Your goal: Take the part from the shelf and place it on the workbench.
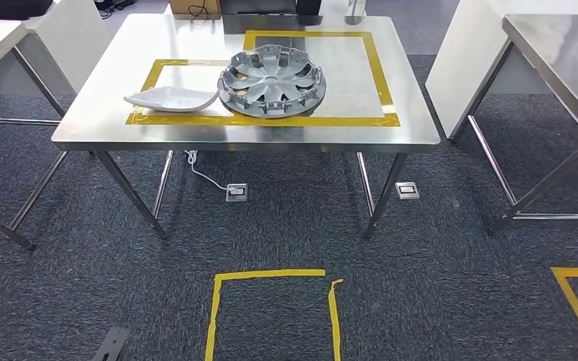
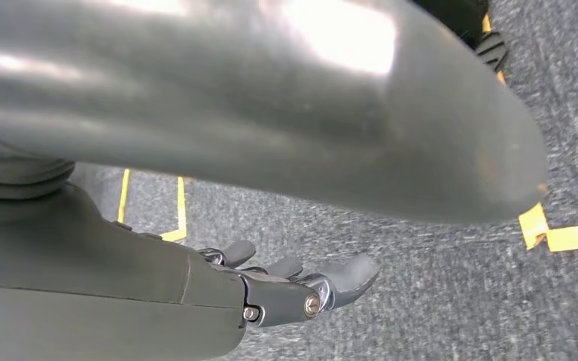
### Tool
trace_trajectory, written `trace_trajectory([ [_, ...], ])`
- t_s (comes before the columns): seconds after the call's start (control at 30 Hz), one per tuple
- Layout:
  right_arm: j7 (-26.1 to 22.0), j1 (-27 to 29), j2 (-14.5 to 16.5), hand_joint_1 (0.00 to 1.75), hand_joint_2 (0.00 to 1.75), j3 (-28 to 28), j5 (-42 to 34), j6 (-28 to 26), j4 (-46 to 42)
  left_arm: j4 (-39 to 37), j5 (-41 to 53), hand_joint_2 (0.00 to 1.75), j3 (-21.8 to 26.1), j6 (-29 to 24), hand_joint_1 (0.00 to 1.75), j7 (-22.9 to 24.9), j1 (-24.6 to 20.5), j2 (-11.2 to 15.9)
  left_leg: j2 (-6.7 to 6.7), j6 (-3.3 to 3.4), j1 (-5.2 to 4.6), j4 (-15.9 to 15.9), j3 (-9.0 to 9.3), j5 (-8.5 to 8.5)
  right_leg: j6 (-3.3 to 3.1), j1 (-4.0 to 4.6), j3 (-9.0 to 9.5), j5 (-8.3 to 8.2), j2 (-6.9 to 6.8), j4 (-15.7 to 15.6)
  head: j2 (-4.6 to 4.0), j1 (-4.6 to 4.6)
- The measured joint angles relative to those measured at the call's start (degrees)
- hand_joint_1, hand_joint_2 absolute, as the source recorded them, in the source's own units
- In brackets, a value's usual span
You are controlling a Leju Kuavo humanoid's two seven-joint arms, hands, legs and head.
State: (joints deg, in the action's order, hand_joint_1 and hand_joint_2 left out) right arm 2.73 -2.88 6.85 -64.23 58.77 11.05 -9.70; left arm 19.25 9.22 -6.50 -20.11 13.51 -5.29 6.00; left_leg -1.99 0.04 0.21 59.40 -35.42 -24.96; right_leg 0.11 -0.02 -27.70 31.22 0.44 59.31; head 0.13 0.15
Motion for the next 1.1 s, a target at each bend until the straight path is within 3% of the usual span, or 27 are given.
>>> trace_trajectory([
  [0.03, -0.1, 0.1, 0.0, 0.00, 0.00, -0.1, -0.2, -0.1, 0.0, -1.3, -3.4, 0.00, 2.4, -0.9, 0.00, 3.0, 1.1, -0.4, -0.01, -0.33, 0.08, 0.0, -0.14, 0.45, -0.35, 0.19, 0.49, 0.53, -0.06, -1.2, 0.00, -0.01],
  [0.1, -0.1, 0.2, 0.0, 0.00, 0.00, -0.7, -0.6, -0.4, 0.0, -3.2, -7.6, 0.00, 7.1, -1.1, 0.00, 4.5, 2.7, -1.0, 0.36, -1.00, 0.22, -0.2, -0.33, 1.05, -1.16, 0.21, -0.01, -0.21, -0.57, -1.8, 0.00, 0.02],
  [0.13, 0.0, 0.2, 0.0, 0.00, 0.00, -0.9, -0.7, -0.5, 0.0, -4.1, -8.4, 0.00, 9.0, -0.6, 0.00, 4.3, 3.2, -1.2, 0.74, -1.28, 0.28, 0.4, -0.64, 0.09, -1.65, 0.12, -0.46, -0.83, -0.85, -2.0, 0.00, -0.03],
  [0.17, 0.3, 0.1, 0.0, 0.00, 0.00, -1.1, -0.5, -0.5, 0.0, -4.9, -8.5, 0.00, 10.4, -0.3, 0.00, 4.5, 3.5, -1.5, 1.12, -1.56, 0.33, 2.0, -1.20, -1.95, -2.06, -0.01, -1.03, -1.54, -1.09, -2.2, 0.01, -0.10],
  [0.23, 1.0, 0.0, 0.0, 0.00, 0.00, -1.2, 0.3, -0.3, 0.0, -6.2, -8.5, 0.00, 12.3, -0.7, 0.00, 5.2, 4.0, -2.1, 1.57, -1.98, 0.53, 7.9, -2.56, -7.81, -2.49, -0.05, -2.54, -2.87, -1.30, -2.2, 0.01, -0.24],
  [0.27, 1.3, -0.1, 0.0, 0.00, 0.00, -1.2, 0.7, -0.2, 0.0, -6.7, -8.6, 0.00, 13.1, -0.9, 0.00, 5.4, 4.1, -2.4, 1.60, -2.16, 0.60, 11.2, -2.99, -9.75, -2.47, 0.01, -3.38, -3.55, -1.35, -2.1, 0.01, -0.26],
  [0.3, 1.5, -0.1, 0.0, 0.00, 0.00, -1.2, 1.0, -0.1, 0.0, -7.0, -8.7, 0.00, 13.9, -1.0, 0.00, 5.2, 4.2, -2.6, 1.60, -2.28, 0.63, 13.6, -2.91, -10.24, -2.41, 0.05, -4.29, -4.24, -1.38, -2.0, 0.01, -0.26],
  [0.33, 1.8, -0.1, 0.0, 0.00, 0.00, -1.2, 1.4, 0.0, 0.0, -7.3, -8.7, 0.00, 14.5, -0.8, 0.00, 4.6, 4.3, -2.8, 1.61, -2.34, 0.65, 14.6, -2.17, -9.38, -2.29, 0.07, -5.28, -4.93, -1.43, -1.9, 0.00, -0.26],
  [0.37, 2.0, -0.1, 0.0, 0.00, 0.00, -1.2, 1.8, 0.2, 0.0, -7.5, -8.6, 0.00, 15.0, -0.5, 0.00, 3.5, 4.3, -3.0, 1.61, -2.35, 0.70, 13.7, -0.61, -7.73, -2.12, 0.06, -6.30, -5.61, -1.48, -1.7, 0.00, -0.26],
  [0.4, 2.2, -0.2, 0.0, 0.00, 0.00, -1.1, 2.1, 0.4, 0.0, -7.7, -8.5, 0.00, 15.2, -0.1, 0.00, 1.7, 4.3, -3.0, 1.63, -2.34, 0.78, 11.0, 1.92, -6.21, -1.90, 0.04, -7.19, -6.28, -1.52, -1.4, 0.00, -0.25],
  [0.47, 2.2, -0.5, 0.0, 0.00, 0.00, -1.0, 2.5, 0.8, 0.0, -7.7, -8.4, 0.00, 15.6, 0.6, 0.00, -2.3, 4.0, -3.1, 1.76, -2.08, 0.72, 3.0, 7.78, -6.39, -1.29, 0.11, -8.40, -7.47, -1.52, -1.0, 0.00, -0.23],
  [0.5, 2.2, -0.7, 0.0, 0.00, 0.00, -1.0, 2.6, 0.9, 0.0, -7.8, -8.4, 0.00, 15.9, 0.9, 0.00, -3.8, 3.8, -3.1, 1.85, -1.76, 0.62, -0.1, 9.60, -7.15, -0.95, 0.14, -8.62, -8.06, -1.53, -0.9, 0.00, -0.19],
  [0.53, 2.2, -0.8, -0.1, 0.00, 0.00, -1.0, 2.6, 1.0, 0.0, -7.8, -8.4, 0.00, 16.1, 1.0, 0.00, -4.7, 3.7, -3.1, 1.92, -1.31, 0.40, -1.7, 10.32, -7.79, -0.60, 0.13, -8.76, -8.66, -1.51, -1.0, 0.00, -0.16],
  [0.6, 2.0, -1.0, -0.1, 0.00, 0.00, -1.0, 2.7, 1.0, 0.0, -7.9, -8.5, 0.00, 16.5, 1.3, 0.00, -5.9, 3.6, -3.1, 1.79, -0.16, 0.19, -2.0, 9.48, -7.02, 0.14, -0.11, -8.98, -9.44, -1.40, -1.0, 0.00, -0.19],
  [0.63, 1.8, -1.0, -0.1, 0.00, 0.00, -0.9, 2.8, 1.0, 0.0, -8.0, -8.3, 0.00, 16.6, 1.5, 0.00, -6.8, 3.6, -3.1, 1.63, 0.42, 0.15, -1.9, 8.87, -6.40, 0.52, -0.25, -9.37, -8.56, -1.25, -0.5, 0.00, -0.21],
  [0.67, 1.5, -1.0, -0.1, 0.00, 0.44, -0.9, 3.0, 1.0, 0.0, -8.0, -7.8, 0.00, 16.7, 1.9, 0.00, -8.0, 3.5, -3.1, 1.50, 0.92, 0.18, -1.9, 8.07, -5.65, 0.86, -0.34, -10.03, -6.40, -1.10, 1.1, 0.00, -0.16],
  [0.7, 1.0, -1.0, -0.1, 0.00, 0.87, -0.8, 3.3, 0.9, 0.0, -8.1, -7.0, 0.00, 16.7, 2.4, 0.00, -9.2, 3.2, -3.1, 1.43, 1.28, 0.19, -1.9, 7.11, -4.84, 1.10, -0.41, -10.90, -3.25, -0.93, 3.8, 0.00, -0.06],
  [0.77, -0.5, -1.2, -0.2, 0.00, 1.75, -0.7, 3.9, 0.9, 0.0, -8.1, -5.0, 0.00, 16.4, 3.2, 0.00, -10.7, 2.3, -3.4, 1.50, 1.59, -0.01, -1.8, 4.90, -3.11, 1.25, -0.37, -12.56, 2.60, -0.74, 11.2, 0.00, 0.19],
  [0.8, -1.6, -1.3, -0.3, 0.00, 1.75, -0.6, 4.1, 0.9, 0.0, -8.1, -4.2, 0.00, 16.3, 3.4, 0.00, -10.8, 1.8, -3.6, 1.54, 1.62, -0.11, -1.7, 3.75, -2.24, 1.18, -0.31, -12.76, 3.59, -0.67, 14.3, 0.00, 0.24],
  [0.83, -3.0, -1.5, -0.3, 0.00, 1.75, -0.4, 4.2, 0.9, 0.0, -8.1, -3.6, 0.00, 16.2, 3.5, 0.00, -10.5, 1.2, -3.8, 1.56, 1.58, -0.20, -1.5, 2.58, -1.40, 1.02, -0.19, -12.13, 3.00, -0.62, 15.8, 0.00, 0.24],
  [0.87, -4.6, -1.6, -0.4, 0.00, 1.31, -0.2, 4.2, 0.9, 0.0, -8.1, -3.1, 0.00, 16.0, 3.7, 0.00, -10.0, 0.8, -4.1, 1.55, 1.50, -0.24, -1.2, 1.47, -0.62, 0.80, -0.02, -10.49, 1.38, -0.58, 15.4, 0.00, 0.24],
  [0.9, -5.9, -1.7, -0.5, 0.00, 0.87, 0.0, 4.3, 0.9, 0.0, -8.1, -2.8, 0.44, 15.9, 4.1, 0.00, -9.5, 0.6, -4.3, 1.53, 1.39, -0.27, -1.0, 0.40, 0.00, 0.50, 0.18, -7.83, -0.36, -0.55, 13.1, 0.00, 0.25],
  [0.93, -6.8, -1.9, -0.7, 0.00, 0.87, 0.2, 4.4, 1.0, 0.0, -8.2, -2.6, 0.87, 15.7, 4.8, 0.00, -9.1, 0.4, -4.6, 1.48, 1.24, -0.26, -0.7, -0.44, 0.56, 0.05, 0.46, -4.39, -0.93, -0.53, 9.0, 0.00, 0.24],
  [0.97, -7.0, -2.0, -0.8, 0.00, 0.87, 0.3, 4.4, 1.1, 0.0, -8.2, -2.9, 1.31, 15.6, 5.6, 0.00, -8.9, 0.5, -4.9, 1.43, 1.05, -0.28, -0.5, -1.01, 1.02, -0.39, 0.71, -0.98, -0.38, -0.53, 4.2, 0.00, 0.23],
  [1.0, -6.6, -2.1, -0.9, 0.00, 1.31, 0.4, 4.5, 1.0, -0.1, -8.2, -3.4, 1.75, 15.6, 6.4, 0.00, -9.1, 0.7, -5.1, 1.34, 0.78, -0.28, -0.5, -1.30, 1.44, -0.78, 0.97, 1.48, 0.66, -0.58, 0.4, 0.00, 0.22],
  [1.03, -5.7, -2.1, -1.0, 0.00, 1.75, 0.5, 4.5, 0.8, -0.1, -8.2, -4.2, 1.75, 15.6, 7.0, 0.00, -9.4, 0.9, -5.3, 1.24, 0.45, -0.19, -0.6, -1.41, 1.91, -1.20, 1.17, 2.86, 1.76, -0.65, -2.2, 0.00, 0.23],
  [1.1, -2.9, -1.9, -1.0, 0.00, 1.75, 0.6, 4.4, -0.9, -0.1, -8.4, -5.8, 1.75, 15.7, 7.2, 0.00, -9.5, 1.6, -5.6, 1.14, -0.29, -0.03, -1.0, -1.48, 2.80, -1.92, 1.24, 2.85, 1.44, -0.84, -3.3, 0.01, 0.42],
])
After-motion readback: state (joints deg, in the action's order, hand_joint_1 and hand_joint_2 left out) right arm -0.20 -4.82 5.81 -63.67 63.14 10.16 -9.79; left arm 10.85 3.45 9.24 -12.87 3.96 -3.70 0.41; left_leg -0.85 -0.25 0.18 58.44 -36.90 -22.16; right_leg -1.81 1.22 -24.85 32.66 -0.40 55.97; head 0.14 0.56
